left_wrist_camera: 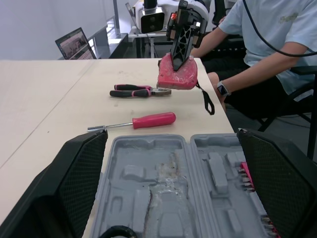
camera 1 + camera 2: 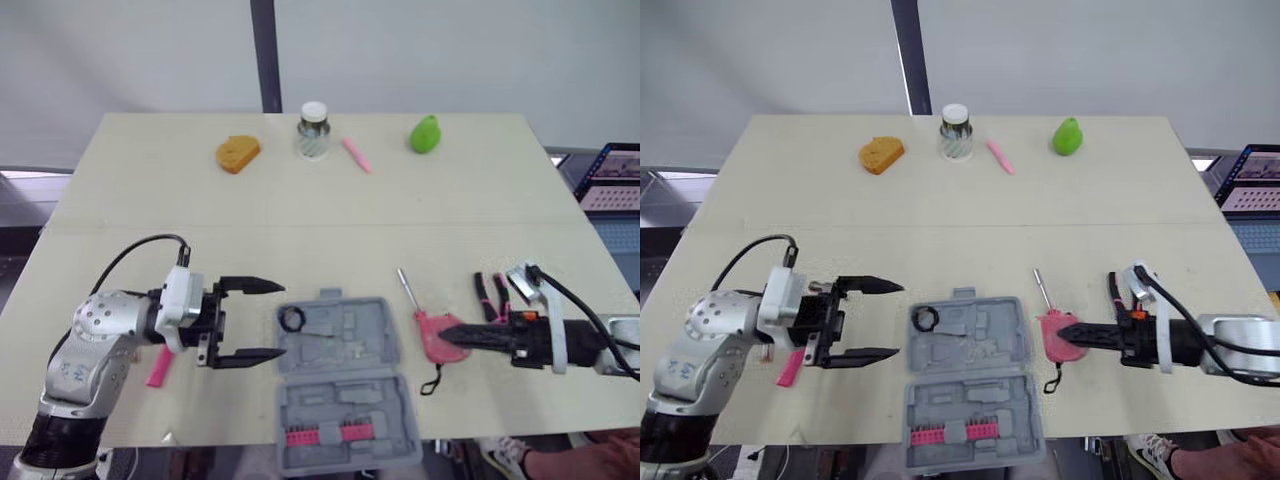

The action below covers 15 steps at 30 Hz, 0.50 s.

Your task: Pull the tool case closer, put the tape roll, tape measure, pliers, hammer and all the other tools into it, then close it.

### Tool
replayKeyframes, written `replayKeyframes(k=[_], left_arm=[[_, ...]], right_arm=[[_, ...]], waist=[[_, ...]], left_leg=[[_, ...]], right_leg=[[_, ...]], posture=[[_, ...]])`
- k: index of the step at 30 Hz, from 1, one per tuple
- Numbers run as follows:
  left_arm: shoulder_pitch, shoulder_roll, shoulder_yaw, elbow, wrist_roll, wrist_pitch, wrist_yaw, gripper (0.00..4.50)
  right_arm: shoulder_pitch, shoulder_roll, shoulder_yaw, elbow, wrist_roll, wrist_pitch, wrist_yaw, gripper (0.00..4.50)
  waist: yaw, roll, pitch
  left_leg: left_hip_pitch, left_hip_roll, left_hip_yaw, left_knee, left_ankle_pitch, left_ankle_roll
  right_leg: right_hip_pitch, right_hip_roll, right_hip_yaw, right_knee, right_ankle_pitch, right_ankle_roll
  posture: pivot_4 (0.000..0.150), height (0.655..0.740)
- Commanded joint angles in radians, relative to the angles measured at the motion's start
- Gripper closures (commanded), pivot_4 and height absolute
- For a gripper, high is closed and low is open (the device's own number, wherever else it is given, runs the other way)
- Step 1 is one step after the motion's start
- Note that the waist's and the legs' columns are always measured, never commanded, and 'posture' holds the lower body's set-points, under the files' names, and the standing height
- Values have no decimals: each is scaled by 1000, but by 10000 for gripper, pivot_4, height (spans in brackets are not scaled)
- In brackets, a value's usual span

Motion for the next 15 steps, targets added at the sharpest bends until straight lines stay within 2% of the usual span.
replayKeyframes(k=[1, 8, 15], left_arm=[[26, -10, 9, -46, 11, -47, 13, 167], [48, -27, -11, -74, 35, -66, 59, 167], [92, -12, -3, -106, 41, -70, 79, 167]], right_arm=[[10, -27, -34, 21, -59, 41, 78, 40132], [-10, 3, 18, 58, -328, 89, 240, 40132], [-27, 67, 45, 42, -496, 104, 330, 40132]], waist=[[0, 0, 0], [1, 0, 0], [0, 1, 0]], left_leg=[[0, 0, 0, 0, 0, 0], [0, 0, 0, 0, 0, 0], [0, 0, 0, -1, 0, 0]], right_leg=[[0, 0, 0, 0, 0, 0], [1, 0, 0, -5, 0, 0], [1, 1, 0, -4, 1, 0]], posture=[[1500, 6950], [1500, 6950], [1500, 6950]])
